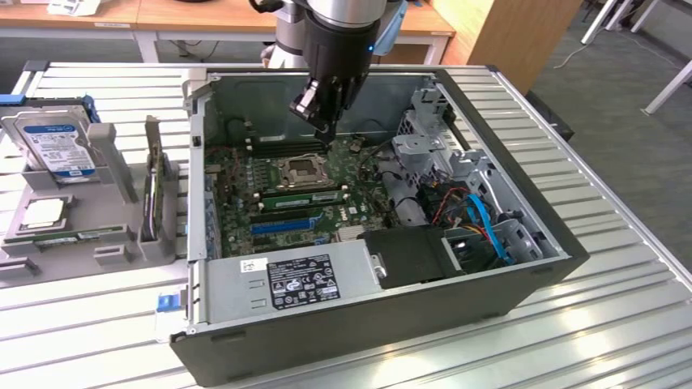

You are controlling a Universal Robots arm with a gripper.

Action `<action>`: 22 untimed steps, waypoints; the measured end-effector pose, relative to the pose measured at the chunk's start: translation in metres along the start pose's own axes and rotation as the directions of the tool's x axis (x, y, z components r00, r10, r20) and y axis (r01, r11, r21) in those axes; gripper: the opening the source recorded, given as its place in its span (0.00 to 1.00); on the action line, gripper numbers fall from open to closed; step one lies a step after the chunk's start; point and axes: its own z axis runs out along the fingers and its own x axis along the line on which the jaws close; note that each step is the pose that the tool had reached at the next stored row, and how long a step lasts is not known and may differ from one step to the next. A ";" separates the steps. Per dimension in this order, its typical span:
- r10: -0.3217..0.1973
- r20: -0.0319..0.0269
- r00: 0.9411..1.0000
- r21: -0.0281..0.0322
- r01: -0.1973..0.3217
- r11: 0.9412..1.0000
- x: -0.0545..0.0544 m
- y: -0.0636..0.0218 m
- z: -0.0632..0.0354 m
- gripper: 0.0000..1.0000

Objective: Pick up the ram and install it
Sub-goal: 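Press down the ram until it locks into place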

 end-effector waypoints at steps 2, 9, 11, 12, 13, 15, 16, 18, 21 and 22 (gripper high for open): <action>0.015 0.001 1.000 0.001 -0.015 1.000 0.000 0.0000 0.0000 0.10; 0.129 0.007 0.992 0.009 -0.129 0.992 0.000 0.0000 -0.0001 0.10; 0.164 0.009 0.986 0.011 -0.165 0.986 0.000 0.0000 0.0001 0.10; 0.181 0.010 0.983 0.012 -0.181 0.983 0.000 0.0000 0.0002 0.10; 0.198 0.011 0.980 0.013 -0.198 0.980 0.000 0.0000 0.0002 0.10; 0.231 0.014 0.973 0.015 -0.232 0.973 0.000 0.0000 0.0006 0.10; 0.249 0.015 0.968 0.016 -0.249 0.968 0.000 0.0000 0.0007 0.10; 0.259 0.016 0.966 0.017 -0.260 0.966 0.000 -0.0001 0.0008 0.10; 0.261 0.016 0.965 0.017 -0.261 0.965 0.000 0.0000 0.0008 0.10; 0.263 0.016 0.965 0.017 -0.264 0.964 0.000 0.0000 0.0010 0.10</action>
